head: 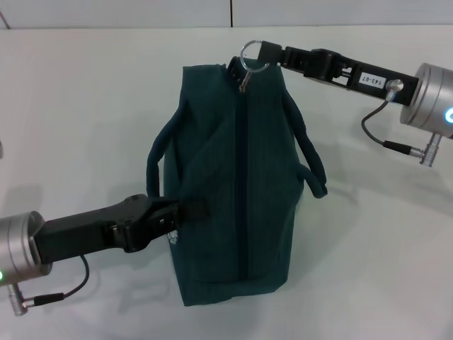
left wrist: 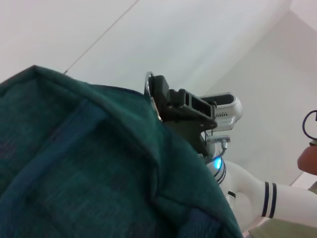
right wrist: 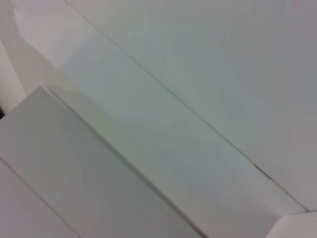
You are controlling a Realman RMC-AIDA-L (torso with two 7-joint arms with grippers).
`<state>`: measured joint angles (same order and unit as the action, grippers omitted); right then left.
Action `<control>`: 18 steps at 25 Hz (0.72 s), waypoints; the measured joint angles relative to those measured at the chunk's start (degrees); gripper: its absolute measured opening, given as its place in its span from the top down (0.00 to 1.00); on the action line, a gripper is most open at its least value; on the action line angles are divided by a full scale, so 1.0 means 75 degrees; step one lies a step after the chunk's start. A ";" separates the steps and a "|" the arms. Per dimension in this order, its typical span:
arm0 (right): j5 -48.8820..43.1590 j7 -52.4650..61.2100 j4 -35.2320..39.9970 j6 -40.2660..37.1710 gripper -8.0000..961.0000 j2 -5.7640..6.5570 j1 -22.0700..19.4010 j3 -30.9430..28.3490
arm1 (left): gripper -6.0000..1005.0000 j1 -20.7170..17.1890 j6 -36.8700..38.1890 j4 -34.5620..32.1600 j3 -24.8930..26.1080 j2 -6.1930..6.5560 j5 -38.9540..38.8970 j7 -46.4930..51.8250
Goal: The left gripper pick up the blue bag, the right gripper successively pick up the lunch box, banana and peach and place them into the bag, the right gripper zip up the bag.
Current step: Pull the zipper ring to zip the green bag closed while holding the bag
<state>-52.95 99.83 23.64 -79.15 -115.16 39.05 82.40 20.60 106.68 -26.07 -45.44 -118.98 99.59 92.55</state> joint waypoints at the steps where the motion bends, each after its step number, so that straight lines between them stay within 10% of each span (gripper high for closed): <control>1: 0.0001 -0.0029 0.0000 0.0009 0.96 -0.0002 -0.0007 -0.0016 | 0.94 -0.0016 0.0001 0.0001 0.0003 0.0005 0.0000 0.0000; 18: 0.0058 -0.0683 0.0001 0.0091 0.96 -0.0050 -0.0206 -0.0332 | 0.94 -0.0240 -0.0079 0.0027 0.0151 0.0183 -0.0031 -0.0001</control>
<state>-52.51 94.71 23.64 -78.46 -115.53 37.50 79.91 18.80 106.08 -25.87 -44.31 -117.60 99.36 92.55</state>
